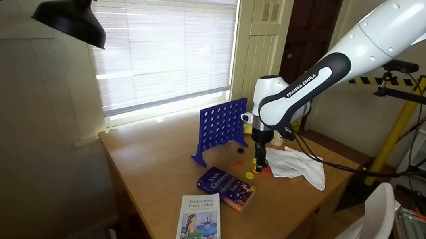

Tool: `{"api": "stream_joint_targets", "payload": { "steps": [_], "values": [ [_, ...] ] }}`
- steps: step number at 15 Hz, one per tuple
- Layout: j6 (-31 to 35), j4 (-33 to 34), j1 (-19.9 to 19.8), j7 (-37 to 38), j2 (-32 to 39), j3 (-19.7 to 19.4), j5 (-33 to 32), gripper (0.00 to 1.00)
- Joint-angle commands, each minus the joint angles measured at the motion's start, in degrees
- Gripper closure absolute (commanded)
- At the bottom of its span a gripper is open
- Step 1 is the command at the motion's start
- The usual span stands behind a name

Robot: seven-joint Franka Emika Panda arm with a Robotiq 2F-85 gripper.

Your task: Put one yellow disc on the stacked discs

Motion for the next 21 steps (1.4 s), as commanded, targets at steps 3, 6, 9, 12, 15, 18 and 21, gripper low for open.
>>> {"api": "stream_joint_targets", "payload": {
  "steps": [3, 6, 9, 12, 15, 18, 21],
  "values": [
    [-0.1, -0.1, -2.2, 9.1, 0.1, 0.0, 7.0, 0.00],
    [2.1, -1.3, -2.7, 14.6, -0.1, -0.2, 10.0, 0.00],
    [5.9, -2.5, -2.6, 20.4, -0.2, -0.7, 12.8, 0.00],
    [13.4, -4.4, -1.8, 26.3, 0.0, -1.1, 14.8, 0.00],
    [16.5, -4.3, -1.5, 27.5, 0.3, -1.5, 11.7, 0.00],
    [20.9, -6.1, 0.6, 30.7, 0.3, -3.0, 10.6, 0.00],
    [21.3, -6.2, 0.8, 31.1, 0.3, -3.1, 10.6, 0.00]
  ]
}}
